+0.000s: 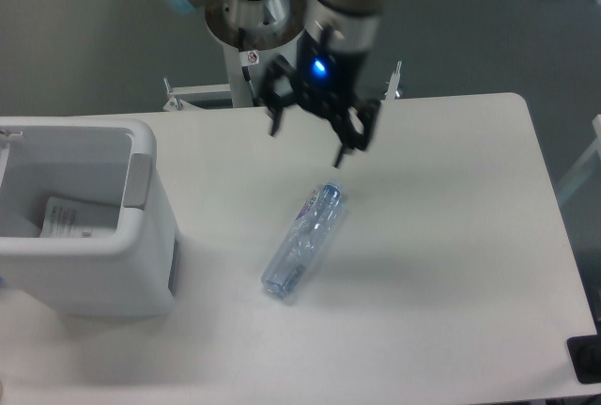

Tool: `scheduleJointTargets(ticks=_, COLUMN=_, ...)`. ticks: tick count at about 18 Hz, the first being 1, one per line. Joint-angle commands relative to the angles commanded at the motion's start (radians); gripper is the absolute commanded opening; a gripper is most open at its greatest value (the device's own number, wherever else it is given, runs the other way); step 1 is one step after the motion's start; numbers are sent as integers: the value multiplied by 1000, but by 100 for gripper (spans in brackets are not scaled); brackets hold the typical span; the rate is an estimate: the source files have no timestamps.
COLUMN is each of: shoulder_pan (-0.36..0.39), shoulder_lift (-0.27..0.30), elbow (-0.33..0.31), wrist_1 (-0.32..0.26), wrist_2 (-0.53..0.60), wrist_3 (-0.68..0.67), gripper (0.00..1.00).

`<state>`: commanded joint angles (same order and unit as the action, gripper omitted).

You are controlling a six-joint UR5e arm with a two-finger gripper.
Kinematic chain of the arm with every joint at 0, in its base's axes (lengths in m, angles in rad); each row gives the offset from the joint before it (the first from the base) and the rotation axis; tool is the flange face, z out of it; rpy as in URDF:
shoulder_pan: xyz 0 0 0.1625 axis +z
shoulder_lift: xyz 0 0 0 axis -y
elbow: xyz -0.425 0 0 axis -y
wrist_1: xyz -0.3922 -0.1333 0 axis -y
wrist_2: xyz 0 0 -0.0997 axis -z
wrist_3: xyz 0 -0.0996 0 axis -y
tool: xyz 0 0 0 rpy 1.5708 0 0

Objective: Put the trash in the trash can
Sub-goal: 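Move the open gripper down over the clear water bottle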

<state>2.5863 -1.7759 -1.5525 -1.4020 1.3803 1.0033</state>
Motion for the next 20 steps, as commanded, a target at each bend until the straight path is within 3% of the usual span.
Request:
scheduleJointTargets(ticks=6, shoulder_pan=-17, shoulder_lift=-114, elbow=2, wrist_1=5, wrist_2=6, wrist_3=-60, gripper=100)
scheduleJointTargets(ticks=16, shoulder_pan=-156, shoulder_lift=-260, elbow=35, wrist_1=17, wrist_2=59, wrist_3=-192, gripper=100)
scheduleJointTargets(ticks=18, shoulder_pan=-176, shoulder_lift=-312, elbow=52, wrist_1=17, wrist_2=106, wrist_3=-193, gripper=100)
scheduleJointTargets(ticks=20, shoulder_pan=-187, shoulder_lift=-329, elbow=60, wrist_1=11, wrist_2=166, wrist_3=-199, gripper=100)
